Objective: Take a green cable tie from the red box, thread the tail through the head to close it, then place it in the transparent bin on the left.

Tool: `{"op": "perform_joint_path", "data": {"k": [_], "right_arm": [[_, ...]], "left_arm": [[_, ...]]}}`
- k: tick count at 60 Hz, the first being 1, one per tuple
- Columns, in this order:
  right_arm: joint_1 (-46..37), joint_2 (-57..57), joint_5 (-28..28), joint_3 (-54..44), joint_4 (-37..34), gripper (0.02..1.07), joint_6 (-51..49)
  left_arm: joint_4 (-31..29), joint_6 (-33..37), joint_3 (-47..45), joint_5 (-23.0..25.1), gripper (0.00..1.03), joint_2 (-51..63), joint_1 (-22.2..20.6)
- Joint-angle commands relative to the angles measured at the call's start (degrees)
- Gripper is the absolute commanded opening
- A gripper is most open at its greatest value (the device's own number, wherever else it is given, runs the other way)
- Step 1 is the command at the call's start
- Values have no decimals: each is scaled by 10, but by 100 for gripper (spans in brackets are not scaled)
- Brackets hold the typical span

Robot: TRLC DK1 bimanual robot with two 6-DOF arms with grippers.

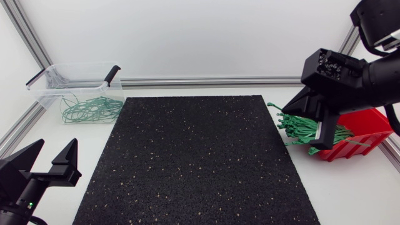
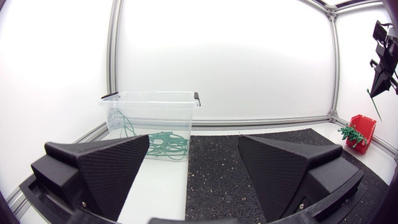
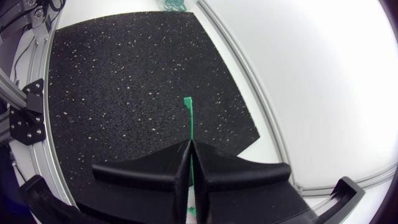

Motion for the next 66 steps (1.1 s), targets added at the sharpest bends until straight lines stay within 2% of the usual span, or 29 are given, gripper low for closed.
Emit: {"op": "perform_joint_path", "data": {"k": [1, 8, 14, 26, 39, 45, 54, 58, 66], "right_arm": [[24, 13, 5, 6, -13, 8, 60], [83, 15, 46, -4, -10, 8, 126], [131, 27, 56, -6, -28, 8, 160], [212, 60, 41, 32, -73, 8, 259], [214, 83, -55, 48, -47, 8, 308], [194, 87, -121, 51, -26, 8, 330], [129, 104, -251, 54, -13, 8, 364], [85, 112, -327, 48, -13, 8, 376], [25, 128, -428, 36, -15, 8, 377]], "left_arm": [[-13, -9, -22, -4, 99, -6, -1], [-14, -9, -22, -4, 99, -6, -1], [-15, -9, -22, -4, 99, -5, -1], [-14, -9, -22, -4, 99, -6, -1], [-16, -12, -21, -4, 99, -6, -3], [-15, -12, -21, -4, 99, -6, -6], [-15, -12, -21, -4, 99, -5, -5], [-15, -12, -21, -4, 99, -6, -5], [-15, -13, -21, -4, 99, -6, -14]]}}
